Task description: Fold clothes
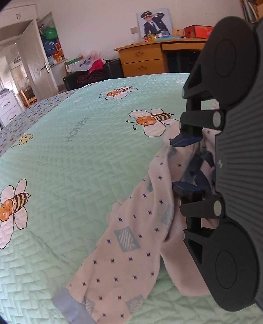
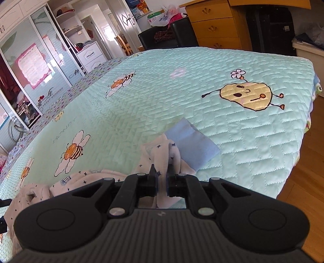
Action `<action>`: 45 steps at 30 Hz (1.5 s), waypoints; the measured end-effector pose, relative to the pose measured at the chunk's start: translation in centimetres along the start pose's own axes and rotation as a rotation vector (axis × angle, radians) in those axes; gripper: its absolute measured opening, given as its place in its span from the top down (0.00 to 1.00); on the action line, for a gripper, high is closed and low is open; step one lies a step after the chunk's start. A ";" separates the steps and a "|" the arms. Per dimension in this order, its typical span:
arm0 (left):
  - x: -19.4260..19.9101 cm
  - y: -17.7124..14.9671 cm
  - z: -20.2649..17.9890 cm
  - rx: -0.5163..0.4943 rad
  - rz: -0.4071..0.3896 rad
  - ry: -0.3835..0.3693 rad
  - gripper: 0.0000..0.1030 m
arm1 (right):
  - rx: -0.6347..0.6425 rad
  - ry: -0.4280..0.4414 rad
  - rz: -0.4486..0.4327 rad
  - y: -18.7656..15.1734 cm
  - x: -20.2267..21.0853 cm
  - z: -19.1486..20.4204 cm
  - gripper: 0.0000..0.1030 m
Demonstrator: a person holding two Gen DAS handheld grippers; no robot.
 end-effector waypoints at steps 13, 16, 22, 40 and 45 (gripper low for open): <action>-0.6 2.0 -1.7 -0.033 -0.106 0.127 1.00 | 0.080 0.002 -0.009 -0.5 0.6 0.9 0.86; 4.9 3.6 -4.7 -0.169 -0.260 0.047 1.00 | 0.111 -0.003 -0.051 0.4 1.6 1.3 0.86; 18.5 7.4 -9.0 -0.258 -0.550 -0.077 1.00 | 0.138 0.053 -0.155 3.7 3.5 3.8 0.86; 28.8 0.0 12.4 0.013 -0.546 0.186 1.00 | 0.588 0.382 0.025 -2.6 2.5 16.9 0.34; 29.3 -0.6 14.9 0.057 -0.528 0.201 1.00 | 0.893 0.516 0.050 -7.2 2.7 23.6 0.31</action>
Point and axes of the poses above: each gripper's, at about its wrist camera, not at the fingertips, and x roughly against the way its jaws point, z to its left, y to its top, the point moved 7 cm from there along -x, roughly the way its jaws point, and after that the axes turned 1 degree about y, right-handed, at the moved point
